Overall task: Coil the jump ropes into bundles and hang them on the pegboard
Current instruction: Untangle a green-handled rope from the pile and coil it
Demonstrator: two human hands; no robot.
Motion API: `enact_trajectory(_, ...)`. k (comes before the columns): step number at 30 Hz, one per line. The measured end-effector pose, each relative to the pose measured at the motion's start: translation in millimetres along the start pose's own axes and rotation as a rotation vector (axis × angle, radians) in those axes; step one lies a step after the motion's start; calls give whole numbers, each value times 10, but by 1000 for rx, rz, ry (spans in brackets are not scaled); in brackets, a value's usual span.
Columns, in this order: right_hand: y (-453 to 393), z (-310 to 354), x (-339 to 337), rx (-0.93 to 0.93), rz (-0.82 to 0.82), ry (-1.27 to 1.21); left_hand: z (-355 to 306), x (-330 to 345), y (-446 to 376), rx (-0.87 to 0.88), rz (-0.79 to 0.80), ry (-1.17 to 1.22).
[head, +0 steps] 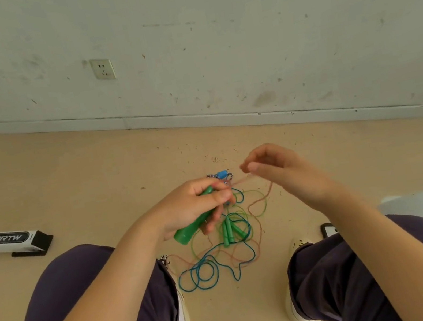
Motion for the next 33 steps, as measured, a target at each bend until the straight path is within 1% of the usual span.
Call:
enact_trajectory(3, 22, -28, 310, 33, 153, -49, -32, 139, -4, 13, 67, -37)
enact_trajectory(6, 36, -23, 455, 37, 259, 40, -46, 169, 3, 10, 111, -56)
enact_trajectory(8, 21, -33, 360, 51, 242, 95, -30, 78, 4, -10, 82, -49)
enact_trajectory(10, 18, -51, 190, 83, 189, 125, -5, -30, 7, -36, 35, -96)
enact_trajectory(13, 15, -13, -10, 84, 115, 95, 38, -126, 13, -77, -8, -159)
enact_trajectory(15, 15, 27, -19, 59, 129, 43, 44, -92, 18, -87, 26, -145)
enact_trajectory(18, 28, 40, 105, 19, 211, -21, 39, 24, 23, -86, 93, -140)
enact_trajectory(20, 35, 21, 173, 12, 227, -52, 38, 68, 21, -88, 107, -133)
enact_trajectory(23, 15, 6, 166, 3, 197, -92, 26, 68, 15, -75, 101, -114)
enact_trajectory(28, -25, 9, 69, -28, 97, -162, 16, 30, 11, -39, 58, -100)
enact_trajectory(29, -31, 5, 48, -31, 68, -202, -12, 23, 19, -6, 44, -51)
enact_trajectory(31, -52, -24, -42, -18, -26, -296, -109, -51, 40, 92, -13, 125)
enact_trajectory(33, -68, -73, -166, -1, -134, -326, -166, -234, 61, 170, -148, 360)
Point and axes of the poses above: each hand's wrist, its own y-axis away from the middle knuckle, its own x-axis out of the palm, z = x × y, the point moved 8 cm from there along -y, towards the middle knuckle, and after that the axes turned 13 degrees about -x, right-handed, at the moved point
